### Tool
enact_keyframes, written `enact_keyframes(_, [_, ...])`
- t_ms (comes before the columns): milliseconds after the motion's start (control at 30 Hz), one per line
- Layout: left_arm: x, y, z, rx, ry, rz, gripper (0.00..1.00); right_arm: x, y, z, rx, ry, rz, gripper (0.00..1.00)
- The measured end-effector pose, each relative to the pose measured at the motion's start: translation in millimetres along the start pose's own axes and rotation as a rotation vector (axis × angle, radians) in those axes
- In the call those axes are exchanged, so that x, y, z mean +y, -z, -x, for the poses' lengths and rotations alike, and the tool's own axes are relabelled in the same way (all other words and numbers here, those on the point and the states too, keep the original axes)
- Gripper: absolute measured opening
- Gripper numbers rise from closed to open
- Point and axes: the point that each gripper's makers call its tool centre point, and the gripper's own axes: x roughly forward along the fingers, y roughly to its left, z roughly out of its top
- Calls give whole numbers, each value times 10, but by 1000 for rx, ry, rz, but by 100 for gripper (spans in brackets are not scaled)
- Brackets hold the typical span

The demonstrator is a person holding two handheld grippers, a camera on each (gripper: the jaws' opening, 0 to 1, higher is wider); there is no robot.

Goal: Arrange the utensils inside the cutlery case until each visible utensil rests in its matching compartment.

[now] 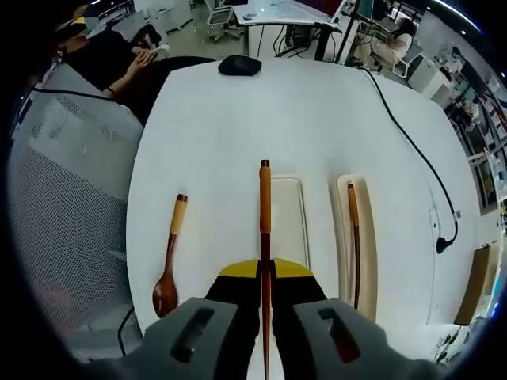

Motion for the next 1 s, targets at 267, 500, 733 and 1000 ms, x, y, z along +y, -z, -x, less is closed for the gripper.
enact_keyframes(267, [-36,20,-34,14,13,-1,70,-157,47,75,6,8,-5,0])
enact_keyframes(500, [-13,31,-55,27,12,-3,70,-361,95,106,5,23,-23,0])
enact_keyframes(733, [-1,-15,-97,34,11,-22,70,-568,108,109,-6,35,-53,0])
enact_keyframes(1000, [-3,-5,-199,42,28,-21,70,-740,141,146,16,48,-27,0])
